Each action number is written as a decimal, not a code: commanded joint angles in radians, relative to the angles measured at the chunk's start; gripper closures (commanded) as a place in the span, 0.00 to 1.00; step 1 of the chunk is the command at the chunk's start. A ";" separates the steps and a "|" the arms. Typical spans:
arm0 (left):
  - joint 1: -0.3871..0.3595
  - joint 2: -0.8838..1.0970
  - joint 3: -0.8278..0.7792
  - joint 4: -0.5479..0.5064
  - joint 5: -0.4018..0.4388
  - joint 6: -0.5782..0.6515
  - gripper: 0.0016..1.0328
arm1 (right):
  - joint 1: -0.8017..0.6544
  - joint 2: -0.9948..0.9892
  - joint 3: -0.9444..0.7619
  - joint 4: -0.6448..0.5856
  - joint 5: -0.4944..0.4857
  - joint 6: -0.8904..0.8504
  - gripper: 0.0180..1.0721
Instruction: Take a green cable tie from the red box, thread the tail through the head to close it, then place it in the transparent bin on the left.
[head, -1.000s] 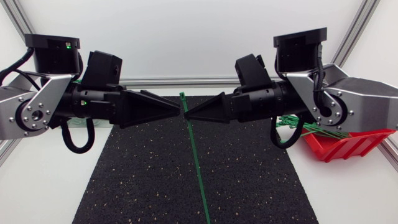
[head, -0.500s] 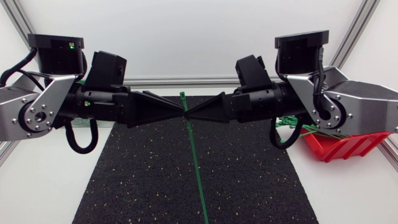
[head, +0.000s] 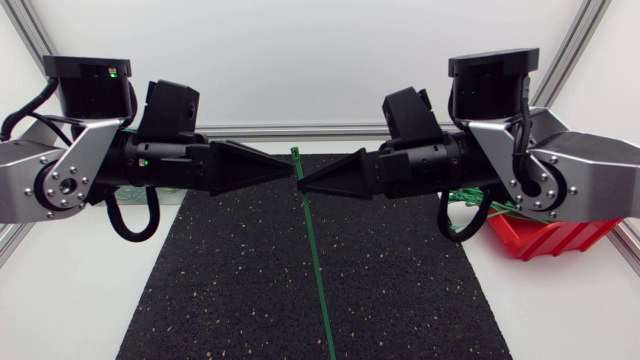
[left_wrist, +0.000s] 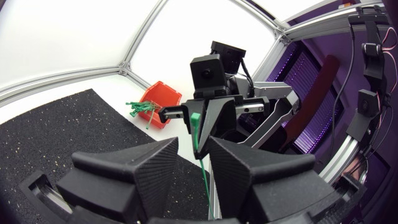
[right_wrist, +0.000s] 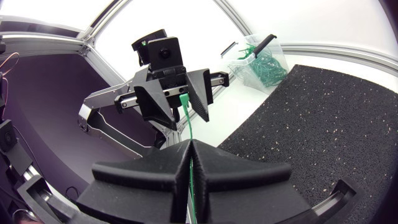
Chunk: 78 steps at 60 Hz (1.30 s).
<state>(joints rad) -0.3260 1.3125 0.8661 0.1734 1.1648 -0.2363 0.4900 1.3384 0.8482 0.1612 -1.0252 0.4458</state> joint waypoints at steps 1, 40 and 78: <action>0.005 0.014 0.010 0.020 -0.010 -0.015 0.60 | 0.007 -0.019 -0.031 0.014 -0.007 0.025 0.95; -0.035 0.002 0.010 0.025 -0.042 -0.024 0.70 | 0.019 0.008 -0.029 0.023 -0.001 0.027 0.95; -0.056 -0.029 -0.004 0.025 -0.062 -0.034 0.96 | 0.058 0.038 -0.034 0.032 0.022 0.027 0.95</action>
<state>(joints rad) -0.3695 1.3025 0.8661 0.1848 1.1126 -0.2440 0.5201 1.3472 0.8463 0.1715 -1.0126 0.4461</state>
